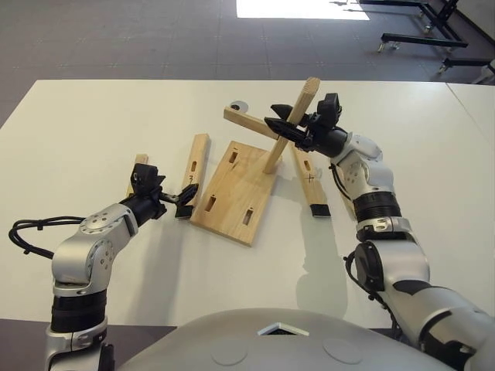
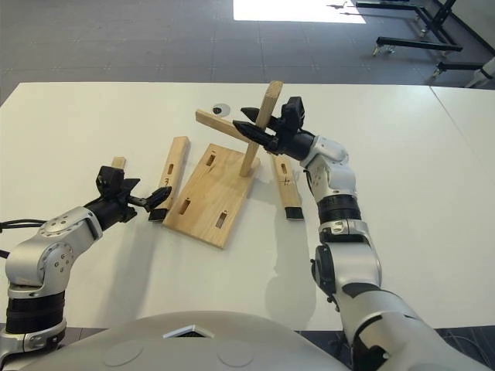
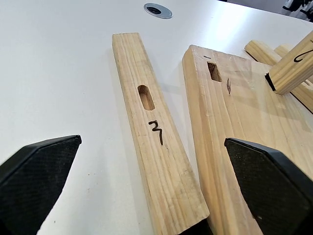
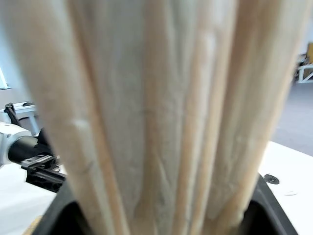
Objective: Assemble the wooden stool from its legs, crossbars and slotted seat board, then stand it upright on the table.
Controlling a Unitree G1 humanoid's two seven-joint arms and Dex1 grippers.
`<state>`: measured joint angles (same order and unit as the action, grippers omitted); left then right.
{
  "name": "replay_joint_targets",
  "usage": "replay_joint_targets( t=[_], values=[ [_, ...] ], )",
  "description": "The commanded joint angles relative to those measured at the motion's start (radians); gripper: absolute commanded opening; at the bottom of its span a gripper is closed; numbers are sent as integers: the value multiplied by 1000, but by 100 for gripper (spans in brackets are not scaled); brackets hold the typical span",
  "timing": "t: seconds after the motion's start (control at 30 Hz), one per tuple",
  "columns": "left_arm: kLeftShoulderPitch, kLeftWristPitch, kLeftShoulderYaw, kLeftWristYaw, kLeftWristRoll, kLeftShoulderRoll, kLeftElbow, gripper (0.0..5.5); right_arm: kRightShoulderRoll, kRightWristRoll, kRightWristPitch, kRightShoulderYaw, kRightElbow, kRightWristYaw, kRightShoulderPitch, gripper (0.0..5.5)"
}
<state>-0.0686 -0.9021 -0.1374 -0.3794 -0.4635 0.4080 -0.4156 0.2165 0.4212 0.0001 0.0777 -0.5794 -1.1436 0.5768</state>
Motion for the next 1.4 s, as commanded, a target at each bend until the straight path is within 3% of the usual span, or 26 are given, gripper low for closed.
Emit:
replay_joint_targets(
  t=[0.03, 0.3, 0.43, 0.9, 1.07, 1.2, 1.3, 1.4],
  values=[
    [-4, -1, 7, 14, 6, -3, -11, 540, -26, -79, -74, -48, 6, 58, -123, 205],
    [-1, 2, 15, 24, 4, -15, -9, 540, -34, -75, -99, -99, -10, 89, -156, 205],
    [-4, 9, 22, 28, 6, -17, -4, 540, -27, -43, -62, -81, -16, 86, -135, 301],
    [0, 15, 28, 31, 7, -19, 2, 540, 4, 10, 59, -35, 77, 59, -114, 534],
    [9, 26, 22, 24, 8, -11, 6, 540, 143, 86, 207, 18, 234, -20, -191, 538],
    [-8, 13, -9, -36, -29, 69, -127, 540, 322, 127, 333, 142, 347, 18, -269, 538],
    [-27, 1, -94, -149, -104, 197, -275, 540, 426, 105, 441, 232, 498, 162, -331, 538],
    [-99, 86, -100, -265, -38, 361, -317, 540, 458, 60, 584, 217, 679, 336, -390, 538]
  ],
)
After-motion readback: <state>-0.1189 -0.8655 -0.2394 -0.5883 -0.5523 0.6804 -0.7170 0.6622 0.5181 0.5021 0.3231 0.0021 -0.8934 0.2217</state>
